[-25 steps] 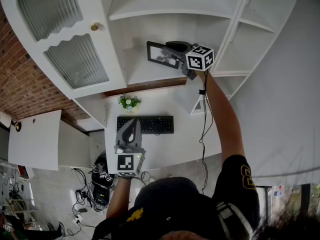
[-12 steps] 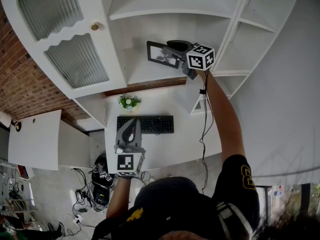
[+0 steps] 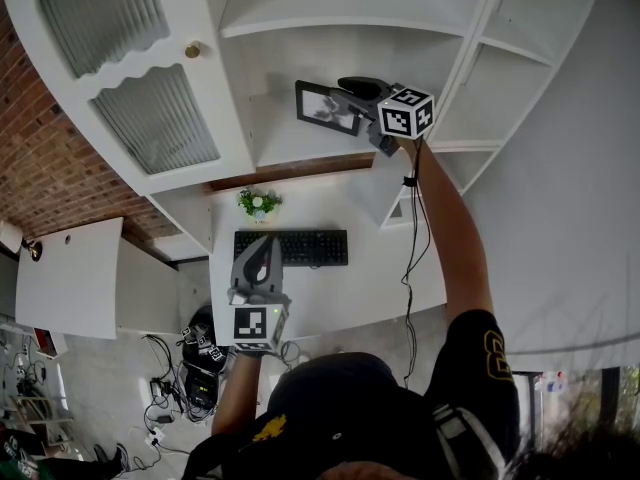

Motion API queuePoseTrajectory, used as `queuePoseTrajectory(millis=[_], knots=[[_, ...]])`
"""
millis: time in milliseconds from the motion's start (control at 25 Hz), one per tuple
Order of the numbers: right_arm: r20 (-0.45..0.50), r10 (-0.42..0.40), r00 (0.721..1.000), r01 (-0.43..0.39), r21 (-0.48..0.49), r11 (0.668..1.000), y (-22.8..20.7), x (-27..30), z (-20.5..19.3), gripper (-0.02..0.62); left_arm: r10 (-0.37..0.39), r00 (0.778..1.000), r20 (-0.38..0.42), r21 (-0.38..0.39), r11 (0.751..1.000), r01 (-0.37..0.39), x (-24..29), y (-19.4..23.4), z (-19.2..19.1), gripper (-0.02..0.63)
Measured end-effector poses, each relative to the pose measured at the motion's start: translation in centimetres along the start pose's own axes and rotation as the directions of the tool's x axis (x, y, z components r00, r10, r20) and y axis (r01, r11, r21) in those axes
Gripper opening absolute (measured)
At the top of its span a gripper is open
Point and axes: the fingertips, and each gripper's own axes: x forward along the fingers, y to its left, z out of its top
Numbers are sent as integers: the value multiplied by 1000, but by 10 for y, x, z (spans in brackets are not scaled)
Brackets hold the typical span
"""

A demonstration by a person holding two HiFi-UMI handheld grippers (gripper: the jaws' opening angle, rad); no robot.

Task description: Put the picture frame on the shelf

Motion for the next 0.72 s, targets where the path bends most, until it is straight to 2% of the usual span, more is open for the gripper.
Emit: queuePoseTrajectory(millis=[720], knots=[[2, -25, 1000, 25, -16, 1000, 1, -15, 10, 132, -5, 1000, 1, -12, 1000, 5, -6, -4, 1, 18]])
